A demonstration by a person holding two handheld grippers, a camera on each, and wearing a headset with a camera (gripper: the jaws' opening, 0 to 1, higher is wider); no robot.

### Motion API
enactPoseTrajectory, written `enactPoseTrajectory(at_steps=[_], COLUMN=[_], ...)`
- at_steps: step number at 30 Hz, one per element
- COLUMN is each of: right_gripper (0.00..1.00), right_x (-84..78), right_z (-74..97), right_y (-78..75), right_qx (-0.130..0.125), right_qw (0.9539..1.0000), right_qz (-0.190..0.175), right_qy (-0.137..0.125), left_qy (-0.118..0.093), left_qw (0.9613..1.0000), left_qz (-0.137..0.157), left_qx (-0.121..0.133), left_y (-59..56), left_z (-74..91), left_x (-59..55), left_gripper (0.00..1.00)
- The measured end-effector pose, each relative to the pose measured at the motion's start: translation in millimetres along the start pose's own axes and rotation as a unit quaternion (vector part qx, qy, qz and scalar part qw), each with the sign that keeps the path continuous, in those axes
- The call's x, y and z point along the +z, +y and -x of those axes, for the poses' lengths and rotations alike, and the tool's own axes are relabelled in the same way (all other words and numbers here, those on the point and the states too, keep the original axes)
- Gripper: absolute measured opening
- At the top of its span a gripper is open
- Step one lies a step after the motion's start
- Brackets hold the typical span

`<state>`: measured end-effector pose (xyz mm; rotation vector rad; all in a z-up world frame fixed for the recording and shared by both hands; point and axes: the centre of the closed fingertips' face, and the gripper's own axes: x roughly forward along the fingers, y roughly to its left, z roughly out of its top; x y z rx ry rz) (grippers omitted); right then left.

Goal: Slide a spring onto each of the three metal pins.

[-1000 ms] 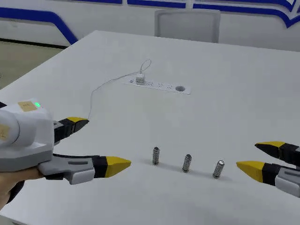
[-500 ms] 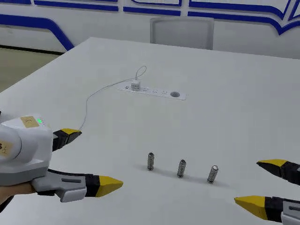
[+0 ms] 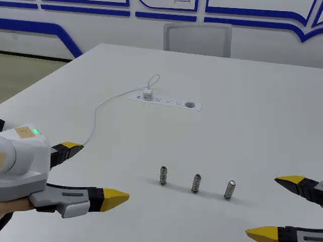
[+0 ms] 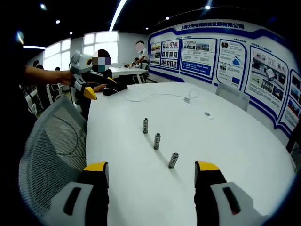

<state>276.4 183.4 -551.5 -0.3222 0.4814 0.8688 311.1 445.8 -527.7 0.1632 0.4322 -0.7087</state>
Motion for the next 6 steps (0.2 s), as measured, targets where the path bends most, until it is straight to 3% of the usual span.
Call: enactPoseTrajectory(at_steps=[4,6], right_gripper=[0.77,0.77], right_x=[-2.0,-3.1], right_z=[1.3,1.7], right_y=[-2.0,-3.8], right_qx=[-0.001,-0.006], right_qw=[1.0,1.0], right_qz=[-0.002,-0.003], right_qy=[0.0,0.003], left_qy=[0.002,-0.011], left_qw=[1.0,0.9998], left_qz=[0.005,0.018], left_qx=[0.001,-0.003], left_y=[-1.1,-3.3], left_z=[0.5,0.6], left_x=[-2.2,1.8], left_gripper=[0.98,0.98])
